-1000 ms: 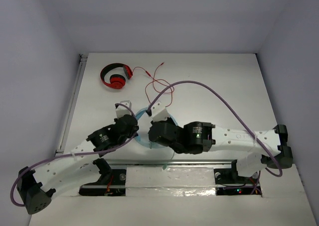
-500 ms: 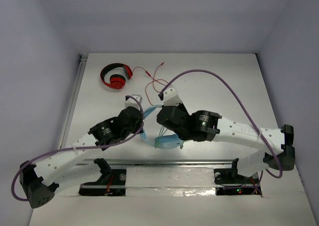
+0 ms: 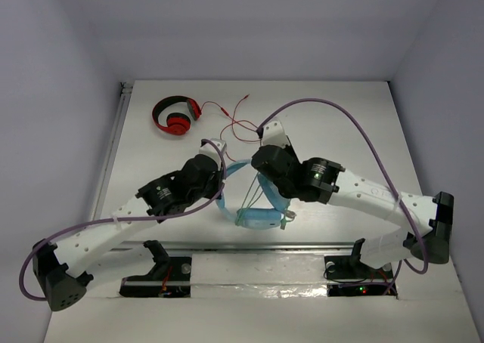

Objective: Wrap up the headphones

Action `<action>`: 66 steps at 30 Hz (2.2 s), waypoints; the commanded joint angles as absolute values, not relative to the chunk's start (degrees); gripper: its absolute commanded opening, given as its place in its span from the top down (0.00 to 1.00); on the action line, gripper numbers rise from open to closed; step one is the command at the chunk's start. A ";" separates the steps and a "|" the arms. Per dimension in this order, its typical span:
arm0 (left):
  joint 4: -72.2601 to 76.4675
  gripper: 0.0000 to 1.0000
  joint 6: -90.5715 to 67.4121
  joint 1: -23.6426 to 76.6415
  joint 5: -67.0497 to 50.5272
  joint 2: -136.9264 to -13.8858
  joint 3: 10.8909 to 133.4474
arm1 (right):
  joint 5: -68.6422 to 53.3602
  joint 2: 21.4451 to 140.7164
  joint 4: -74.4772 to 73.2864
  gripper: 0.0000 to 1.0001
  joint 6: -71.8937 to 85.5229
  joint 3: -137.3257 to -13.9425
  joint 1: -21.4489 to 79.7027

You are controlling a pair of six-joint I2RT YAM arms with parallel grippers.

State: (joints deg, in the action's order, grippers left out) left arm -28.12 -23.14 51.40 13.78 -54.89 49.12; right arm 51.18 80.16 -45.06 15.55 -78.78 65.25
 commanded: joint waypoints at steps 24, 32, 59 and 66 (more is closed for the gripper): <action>-21.09 1.00 -20.83 45.18 3.60 -50.97 56.95 | 29.88 65.66 -16.63 0.73 23.11 -54.77 52.03; -18.02 1.00 -20.39 45.88 4.13 -50.01 55.73 | 33.84 53.20 -12.49 0.97 28.48 -46.42 50.81; -16.17 1.00 -22.76 47.46 -4.83 -50.54 64.07 | -1.67 42.54 19.60 0.43 26.54 -27.51 43.68; -15.38 1.00 -24.17 47.46 -6.42 -50.71 65.83 | -3.86 47.37 23.63 0.52 28.30 -26.28 43.68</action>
State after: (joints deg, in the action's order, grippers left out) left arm -22.17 -20.25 47.24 -3.70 -52.51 60.75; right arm -2.42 46.35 17.69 27.29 -26.50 43.90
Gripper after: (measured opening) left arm 0.109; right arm 0.489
